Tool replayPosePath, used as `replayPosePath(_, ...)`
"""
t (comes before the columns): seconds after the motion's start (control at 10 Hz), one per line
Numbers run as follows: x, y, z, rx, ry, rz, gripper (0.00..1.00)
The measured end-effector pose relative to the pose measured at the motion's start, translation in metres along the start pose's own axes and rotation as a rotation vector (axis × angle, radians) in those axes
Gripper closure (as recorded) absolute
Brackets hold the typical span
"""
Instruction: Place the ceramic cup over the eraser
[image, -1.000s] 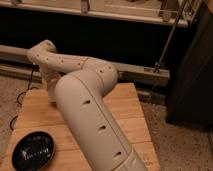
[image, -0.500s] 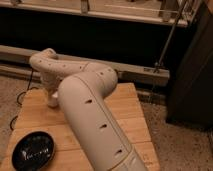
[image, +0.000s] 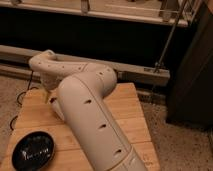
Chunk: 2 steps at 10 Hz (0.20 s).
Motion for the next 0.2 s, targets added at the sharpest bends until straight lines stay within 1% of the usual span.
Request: replayPosePath(0.2,-0.0007,0.0016,0.0002,-0.001,0.0,-0.002,0.2)
